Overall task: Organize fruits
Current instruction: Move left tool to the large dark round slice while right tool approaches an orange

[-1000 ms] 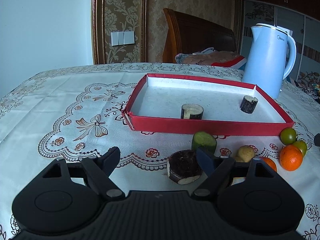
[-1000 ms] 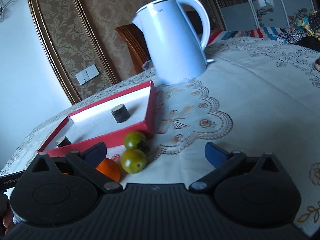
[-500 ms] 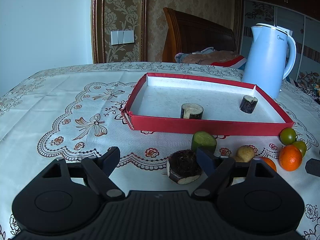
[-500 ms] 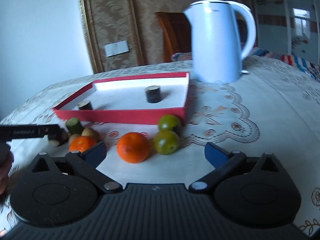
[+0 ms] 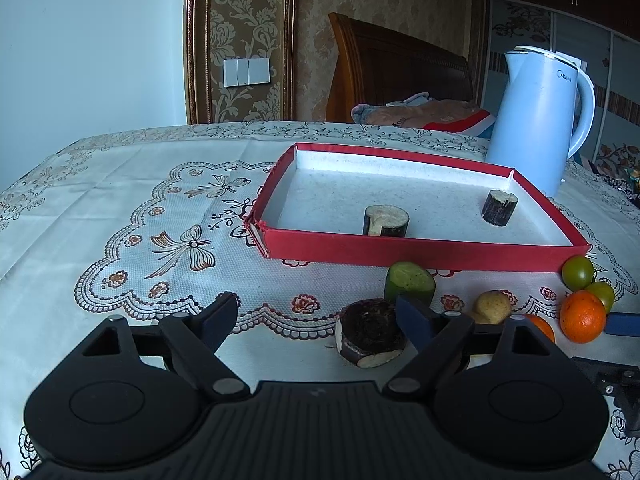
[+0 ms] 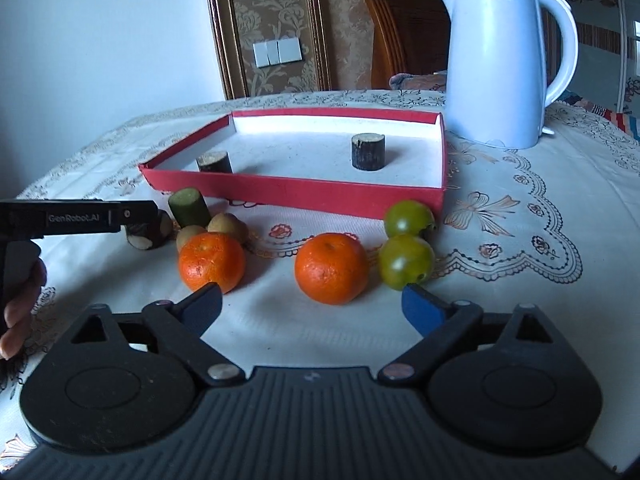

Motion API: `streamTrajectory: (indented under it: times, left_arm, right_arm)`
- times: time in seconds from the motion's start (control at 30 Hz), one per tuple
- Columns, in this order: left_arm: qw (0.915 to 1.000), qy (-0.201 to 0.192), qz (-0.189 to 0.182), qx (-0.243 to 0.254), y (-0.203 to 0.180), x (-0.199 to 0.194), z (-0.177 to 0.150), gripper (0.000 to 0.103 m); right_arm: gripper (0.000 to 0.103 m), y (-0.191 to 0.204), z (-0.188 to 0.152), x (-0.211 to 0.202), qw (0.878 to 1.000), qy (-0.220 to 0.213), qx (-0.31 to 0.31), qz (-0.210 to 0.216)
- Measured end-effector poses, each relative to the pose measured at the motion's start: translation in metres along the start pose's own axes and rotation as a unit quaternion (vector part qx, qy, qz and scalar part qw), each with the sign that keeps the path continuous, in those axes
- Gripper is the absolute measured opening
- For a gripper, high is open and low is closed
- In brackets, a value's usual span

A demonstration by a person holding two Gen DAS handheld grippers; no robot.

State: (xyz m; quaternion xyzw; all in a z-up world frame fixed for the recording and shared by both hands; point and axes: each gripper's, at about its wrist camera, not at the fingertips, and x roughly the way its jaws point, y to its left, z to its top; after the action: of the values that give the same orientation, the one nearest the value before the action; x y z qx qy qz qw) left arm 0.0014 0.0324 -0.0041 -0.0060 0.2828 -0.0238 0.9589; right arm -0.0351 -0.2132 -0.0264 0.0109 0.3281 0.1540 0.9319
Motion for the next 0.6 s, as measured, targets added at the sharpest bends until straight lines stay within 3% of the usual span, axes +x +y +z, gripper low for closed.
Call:
streamTrajectory:
  times: [0.2, 0.37, 0.47, 0.6]
  left_arm:
    - [1.0000, 0.001, -0.001, -0.001, 0.000, 0.000, 0.000, 0.087]
    - [1.0000, 0.001, -0.001, -0.002, 0.001, 0.000, 0.000, 0.087]
    - [1.0000, 0.001, -0.001, -0.002, 0.001, 0.000, 0.000, 0.087]
    - [1.0000, 0.001, -0.001, -0.002, 0.001, 0.000, 0.000, 0.087]
  right_arm:
    - [0.092, 0.006, 0.006, 0.009, 1.000, 0.003, -0.024, -0.004]
    - [0.093, -0.008, 0.011, 0.010, 0.996, -0.009, 0.009, -0.091]
    - [0.093, -0.016, 0.007, 0.006, 0.998, -0.011, 0.027, -0.061]
    - [0.095, -0.008, 0.009, 0.009, 0.999, -0.008, 0.001, -0.039]
